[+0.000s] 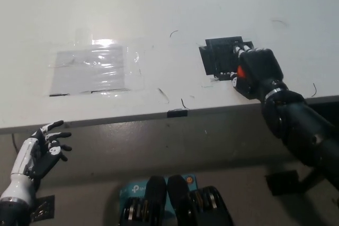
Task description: The robot uses right hand to squeeze a small tennis ball placed on the black area of the table
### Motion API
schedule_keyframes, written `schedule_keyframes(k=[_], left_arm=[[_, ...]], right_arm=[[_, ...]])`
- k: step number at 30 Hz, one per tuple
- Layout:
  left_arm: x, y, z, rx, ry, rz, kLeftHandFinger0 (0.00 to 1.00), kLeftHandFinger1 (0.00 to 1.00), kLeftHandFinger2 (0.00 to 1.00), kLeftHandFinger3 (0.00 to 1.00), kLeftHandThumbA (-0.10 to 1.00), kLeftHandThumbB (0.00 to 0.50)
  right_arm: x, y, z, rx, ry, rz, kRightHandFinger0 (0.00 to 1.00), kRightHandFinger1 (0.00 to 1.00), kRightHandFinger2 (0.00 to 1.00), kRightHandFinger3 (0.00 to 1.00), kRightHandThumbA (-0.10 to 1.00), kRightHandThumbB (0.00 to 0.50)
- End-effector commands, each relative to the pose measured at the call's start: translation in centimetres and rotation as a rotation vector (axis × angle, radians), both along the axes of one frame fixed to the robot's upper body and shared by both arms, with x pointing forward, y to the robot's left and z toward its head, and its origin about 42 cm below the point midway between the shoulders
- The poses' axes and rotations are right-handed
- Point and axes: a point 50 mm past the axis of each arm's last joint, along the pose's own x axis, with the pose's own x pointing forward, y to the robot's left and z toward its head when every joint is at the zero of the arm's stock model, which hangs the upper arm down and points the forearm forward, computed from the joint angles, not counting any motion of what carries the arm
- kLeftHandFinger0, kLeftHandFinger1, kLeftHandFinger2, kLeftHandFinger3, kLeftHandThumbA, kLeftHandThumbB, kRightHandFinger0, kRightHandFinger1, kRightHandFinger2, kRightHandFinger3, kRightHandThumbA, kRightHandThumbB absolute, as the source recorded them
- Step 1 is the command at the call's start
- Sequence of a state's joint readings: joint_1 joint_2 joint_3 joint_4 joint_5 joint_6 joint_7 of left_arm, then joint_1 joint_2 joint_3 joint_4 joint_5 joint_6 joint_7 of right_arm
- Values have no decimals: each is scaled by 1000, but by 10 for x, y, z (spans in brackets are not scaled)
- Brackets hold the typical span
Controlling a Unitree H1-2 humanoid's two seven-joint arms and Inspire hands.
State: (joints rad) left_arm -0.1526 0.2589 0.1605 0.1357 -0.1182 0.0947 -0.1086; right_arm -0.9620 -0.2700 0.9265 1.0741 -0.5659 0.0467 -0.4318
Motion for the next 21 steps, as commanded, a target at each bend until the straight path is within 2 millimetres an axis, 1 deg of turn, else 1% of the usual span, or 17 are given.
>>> schedule_keyframes(k=[1,2,3,4,5,6,8,11,13,15,16,17,18,19,20,21], left_arm=[[2,9,19,65,-54,-12,385,458,630,752,-40,0],[2,10,19,59,-55,-13,358,441,620,729,1,0],[2,10,18,59,-54,-14,355,439,614,718,34,0],[2,10,18,62,-55,-15,351,437,611,716,68,0],[2,10,18,64,-54,-13,356,442,616,718,79,0],[2,10,18,61,-54,-13,355,436,606,709,71,0],[1,10,18,48,-50,-10,355,428,586,697,28,0],[0,9,18,59,-43,1,344,425,592,721,14,0],[0,9,18,57,-50,-8,355,444,620,748,-12,0],[0,9,17,52,-53,-9,358,456,629,734,-22,0],[0,10,17,53,-53,-10,366,462,634,734,-11,0],[0,9,16,53,-52,-8,368,463,635,735,-6,0],[-1,9,16,52,-52,-8,369,462,634,734,-3,0],[0,10,16,53,-51,-7,369,460,632,734,-3,0],[-1,10,16,58,-46,-4,382,467,631,739,2,0],[-1,10,17,63,-46,-6,385,469,631,740,3,0]], right_arm=[[16,8,34,-251,-159,78,1000,1000,1000,1000,432,244],[16,8,38,-220,-171,67,1000,1000,1000,1000,544,357],[16,8,40,-199,-161,49,1000,1000,1000,1000,628,408],[17,9,42,-183,-144,36,1000,1000,1000,1000,665,441],[17,10,44,-162,-129,27,1000,1000,1000,1000,724,476],[17,11,47,-130,-115,29,1000,1000,1000,1000,747,499],[16,13,50,-108,-90,32,1000,1000,1000,1000,802,500],[13,16,55,-63,-73,45,1000,1000,1000,1000,808,500],[10,17,56,-33,-73,59,1000,1000,1000,1000,745,500],[8,19,58,0,-72,71,1000,1000,1000,1000,705,488],[7,20,60,16,-69,77,1000,1000,1000,1000,699,472],[6,21,62,25,-70,83,1000,1000,1000,1000,701,468],[5,22,65,30,-67,83,1000,1000,1000,1000,716,452],[4,23,68,39,-62,82,1000,1000,1000,1000,724,449],[3,24,73,56,-64,89,1000,1000,1000,1000,768,459],[2,24,75,67,-68,92,1000,1000,1000,1000,773,461]])
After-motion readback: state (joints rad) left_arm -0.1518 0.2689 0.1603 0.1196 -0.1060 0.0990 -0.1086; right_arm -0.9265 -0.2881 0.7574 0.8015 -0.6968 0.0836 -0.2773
